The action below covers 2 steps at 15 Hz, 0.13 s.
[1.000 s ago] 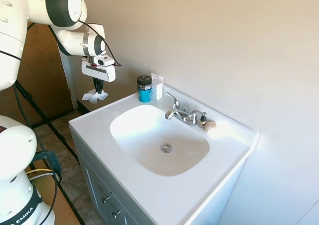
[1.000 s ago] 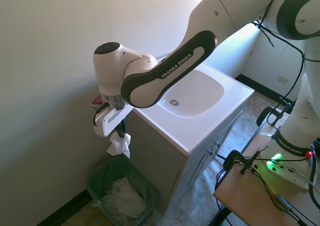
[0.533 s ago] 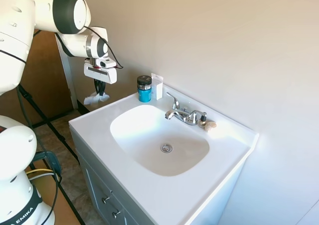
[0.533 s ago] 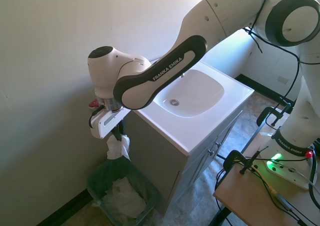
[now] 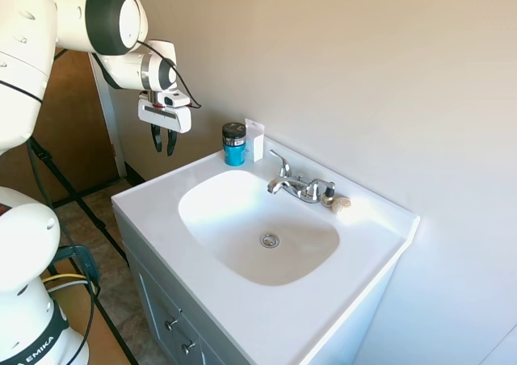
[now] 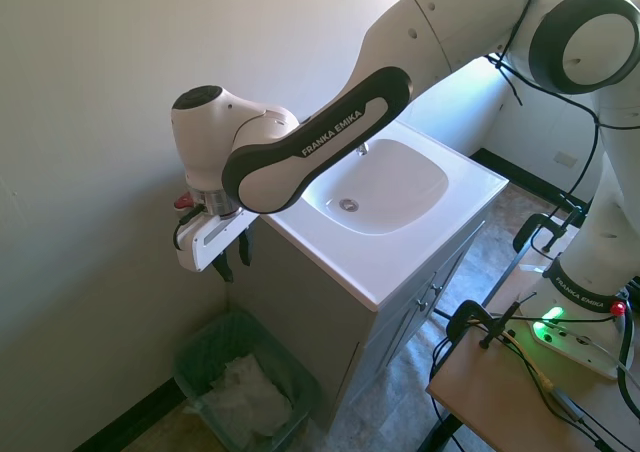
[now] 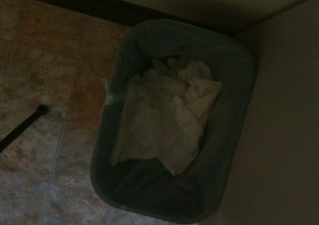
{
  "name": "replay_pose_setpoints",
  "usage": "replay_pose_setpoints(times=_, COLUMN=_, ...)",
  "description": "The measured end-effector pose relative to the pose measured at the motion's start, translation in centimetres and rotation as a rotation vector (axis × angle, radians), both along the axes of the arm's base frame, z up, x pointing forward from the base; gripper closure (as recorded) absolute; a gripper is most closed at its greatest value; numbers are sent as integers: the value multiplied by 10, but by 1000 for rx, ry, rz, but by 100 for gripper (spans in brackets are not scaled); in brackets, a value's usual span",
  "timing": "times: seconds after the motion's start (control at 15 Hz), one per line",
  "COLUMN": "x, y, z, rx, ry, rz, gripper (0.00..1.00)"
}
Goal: Throw the tissue in the trash bin
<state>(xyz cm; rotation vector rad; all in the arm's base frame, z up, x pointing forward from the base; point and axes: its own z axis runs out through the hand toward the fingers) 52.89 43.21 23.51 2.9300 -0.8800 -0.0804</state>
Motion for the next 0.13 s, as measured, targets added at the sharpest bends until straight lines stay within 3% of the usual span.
replay_pose_setpoints(times=0.13, x=6, y=-4, z=27, rx=12, ry=-34, rz=-9, gripper=0)
